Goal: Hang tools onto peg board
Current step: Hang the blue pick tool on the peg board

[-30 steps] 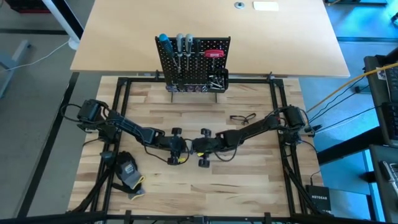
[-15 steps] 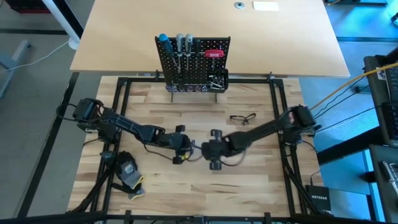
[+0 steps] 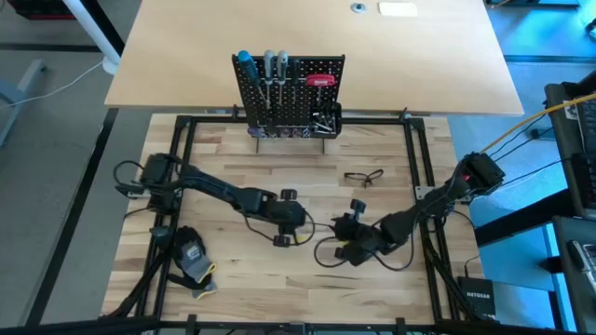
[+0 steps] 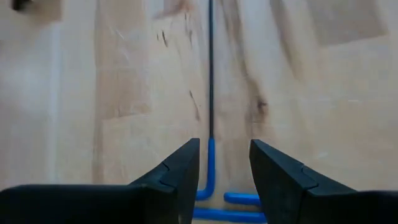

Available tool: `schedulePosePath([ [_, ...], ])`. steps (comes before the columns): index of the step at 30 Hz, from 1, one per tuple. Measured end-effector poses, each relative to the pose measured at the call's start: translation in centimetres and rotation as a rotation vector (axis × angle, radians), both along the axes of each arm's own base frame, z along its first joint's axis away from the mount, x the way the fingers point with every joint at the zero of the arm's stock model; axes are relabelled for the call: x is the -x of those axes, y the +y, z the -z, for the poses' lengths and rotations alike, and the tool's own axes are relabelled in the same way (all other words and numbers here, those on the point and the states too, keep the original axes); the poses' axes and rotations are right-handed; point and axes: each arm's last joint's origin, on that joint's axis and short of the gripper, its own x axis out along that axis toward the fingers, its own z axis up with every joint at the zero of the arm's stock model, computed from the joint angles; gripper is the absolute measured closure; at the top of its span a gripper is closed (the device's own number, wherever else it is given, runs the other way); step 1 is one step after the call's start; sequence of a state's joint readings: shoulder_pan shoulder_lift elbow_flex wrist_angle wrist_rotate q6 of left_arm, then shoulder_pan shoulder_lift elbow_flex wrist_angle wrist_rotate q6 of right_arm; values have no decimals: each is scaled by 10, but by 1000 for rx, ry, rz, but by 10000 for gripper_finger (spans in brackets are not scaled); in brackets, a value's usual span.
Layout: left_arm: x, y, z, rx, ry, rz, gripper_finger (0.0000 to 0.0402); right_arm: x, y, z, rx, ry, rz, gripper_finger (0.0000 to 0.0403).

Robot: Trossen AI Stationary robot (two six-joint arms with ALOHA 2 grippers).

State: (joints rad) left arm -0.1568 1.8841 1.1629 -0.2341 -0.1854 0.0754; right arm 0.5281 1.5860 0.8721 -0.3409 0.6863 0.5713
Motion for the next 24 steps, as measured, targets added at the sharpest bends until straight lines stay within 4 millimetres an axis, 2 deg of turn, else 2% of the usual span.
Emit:
schedulePosePath([
  [5,-17,11,15,10,130,-33,270,6,4,2,55,-40,31,303],
  [14,-21,33,28,148,225,-29,277,6,4,3,57,-41,34,304],
  [17,-20,35,29,147,236,-29,306,6,4,3,56,-41,34,304],
  [22,-19,34,30,136,249,-12,380,6,4,2,54,-46,34,304],
  [24,-19,33,30,132,251,-5,394,6,4,2,54,-46,34,304],
])
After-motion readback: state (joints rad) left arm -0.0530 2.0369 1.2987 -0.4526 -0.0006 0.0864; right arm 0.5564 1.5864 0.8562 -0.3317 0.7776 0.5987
